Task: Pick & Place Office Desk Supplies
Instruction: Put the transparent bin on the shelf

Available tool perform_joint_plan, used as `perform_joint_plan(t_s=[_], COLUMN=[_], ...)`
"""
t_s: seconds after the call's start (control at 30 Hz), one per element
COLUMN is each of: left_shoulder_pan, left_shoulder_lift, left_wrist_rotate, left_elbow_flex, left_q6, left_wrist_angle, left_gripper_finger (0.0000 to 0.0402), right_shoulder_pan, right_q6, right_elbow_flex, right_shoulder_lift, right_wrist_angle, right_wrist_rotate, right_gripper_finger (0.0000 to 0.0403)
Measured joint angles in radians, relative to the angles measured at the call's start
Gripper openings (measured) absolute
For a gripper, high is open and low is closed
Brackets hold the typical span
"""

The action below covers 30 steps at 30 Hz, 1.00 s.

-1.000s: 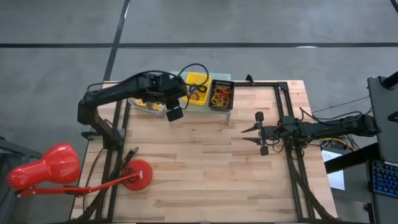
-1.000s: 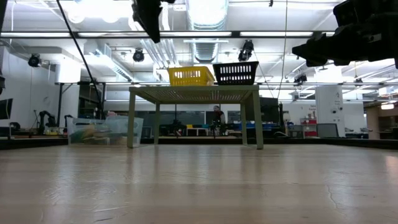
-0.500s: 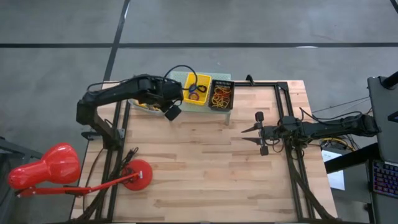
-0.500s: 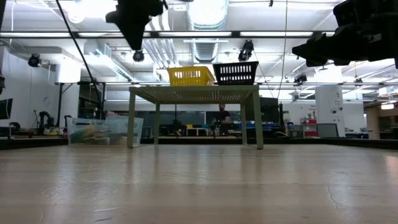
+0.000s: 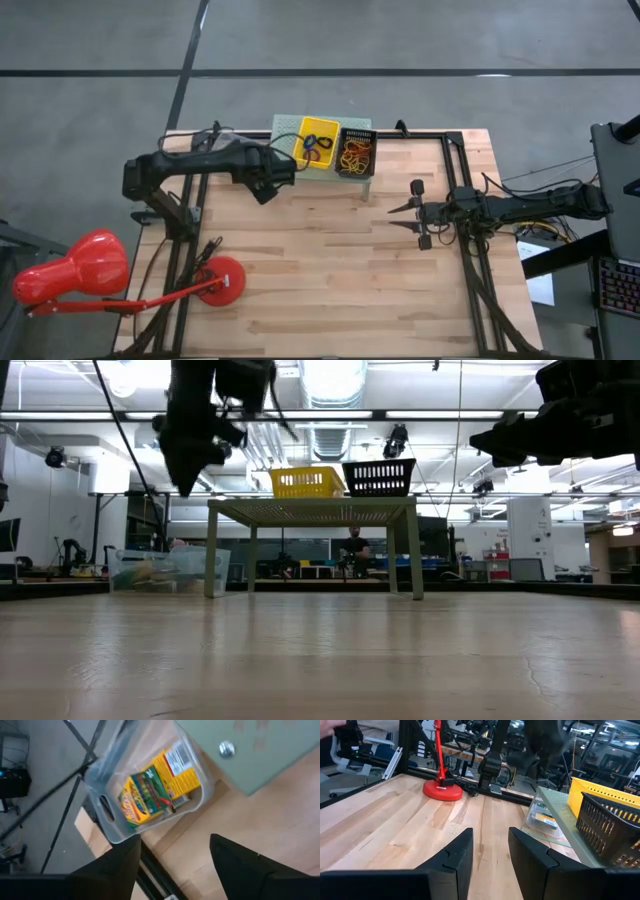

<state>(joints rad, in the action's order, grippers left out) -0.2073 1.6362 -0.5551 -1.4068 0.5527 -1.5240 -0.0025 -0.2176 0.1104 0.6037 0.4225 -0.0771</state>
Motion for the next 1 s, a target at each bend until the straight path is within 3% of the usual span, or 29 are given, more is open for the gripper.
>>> perform_joint_plan(t_s=[0.23, 0.37, 0.57, 1.0], left_shoulder_pan=[0.001, -0.014, -0.102, -0.239], left_shoulder_lift=[-0.133, -0.306, -0.476, -0.336], left_wrist_rotate=[-0.003, 0.007, 0.145, 0.227], left_elbow_flex=[0.262, 0.405, 0.513, 0.555], left_q6=[-0.044, -0.169, -0.425, -0.553], left_wrist_angle=[0.231, 0.448, 0.659, 0.737], left_gripper_finger=[0.0244, 0.0238, 0.0239, 0.0235], right_shoulder_pan=[0.0, 0.0, 0.0, 0.0], right_q6=[0.0, 0.0, 0.0, 0.0], right_elbow_flex=[0.0, 0.0, 0.0, 0.0], right_shoulder_lift=[0.0, 0.0, 0.0, 0.0], right_wrist_angle=[0.0, 0.0, 0.0, 0.0], right_wrist_rotate=[0.0, 0.0, 0.0, 0.0], right_gripper_finger=[0.0121, 0.0121, 0.0121, 0.0121])
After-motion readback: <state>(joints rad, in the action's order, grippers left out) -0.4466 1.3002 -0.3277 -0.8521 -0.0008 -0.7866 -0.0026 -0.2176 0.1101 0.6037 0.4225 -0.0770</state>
